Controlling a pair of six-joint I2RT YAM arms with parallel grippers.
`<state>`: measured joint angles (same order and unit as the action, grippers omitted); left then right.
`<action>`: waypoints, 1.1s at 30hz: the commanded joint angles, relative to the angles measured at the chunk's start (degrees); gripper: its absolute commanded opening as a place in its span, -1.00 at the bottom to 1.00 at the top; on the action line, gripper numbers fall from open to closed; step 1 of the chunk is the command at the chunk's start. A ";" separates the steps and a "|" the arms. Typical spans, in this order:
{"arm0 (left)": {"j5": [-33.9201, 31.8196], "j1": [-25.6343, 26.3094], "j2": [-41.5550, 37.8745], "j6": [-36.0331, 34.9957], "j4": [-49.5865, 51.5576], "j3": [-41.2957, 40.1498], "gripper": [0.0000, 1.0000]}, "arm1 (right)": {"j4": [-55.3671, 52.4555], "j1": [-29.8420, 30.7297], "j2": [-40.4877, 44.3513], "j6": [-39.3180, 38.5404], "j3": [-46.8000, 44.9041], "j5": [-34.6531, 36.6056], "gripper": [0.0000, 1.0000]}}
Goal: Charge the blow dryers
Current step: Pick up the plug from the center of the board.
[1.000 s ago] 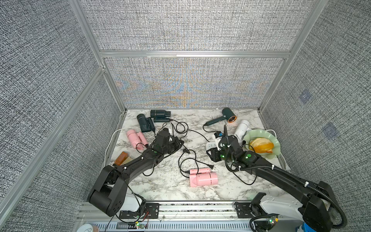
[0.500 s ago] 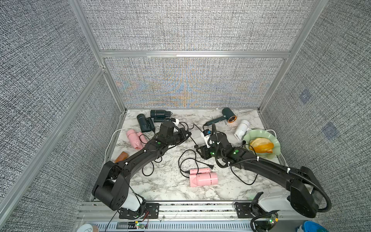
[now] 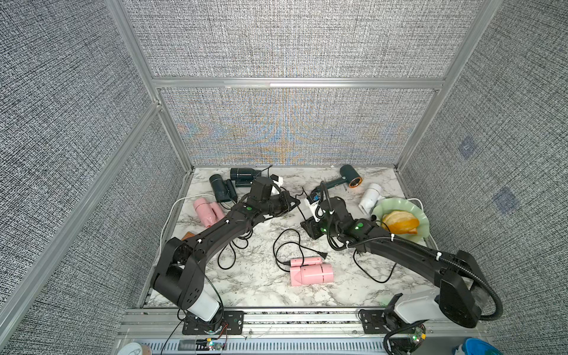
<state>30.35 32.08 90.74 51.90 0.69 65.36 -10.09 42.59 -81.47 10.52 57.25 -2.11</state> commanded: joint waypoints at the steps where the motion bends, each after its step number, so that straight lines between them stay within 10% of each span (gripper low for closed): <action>1: 4.78 -0.30 1.69 -6.55 6.07 3.78 -0.92 | -1.23 -0.61 -0.61 -3.89 0.71 -4.39 -0.14; 14: 20.44 -2.72 8.49 -14.37 16.40 16.61 -0.90 | -2.71 -0.53 -0.97 -7.14 0.53 -4.82 -0.33; 33: 23.74 -4.12 10.31 -15.95 19.96 20.16 -0.90 | -0.77 1.18 -3.82 -11.55 -1.37 5.20 -0.34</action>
<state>51.20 28.10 101.14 36.49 21.06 84.97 -10.44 43.48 -84.86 0.51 56.18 0.27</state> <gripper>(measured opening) 0.076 0.330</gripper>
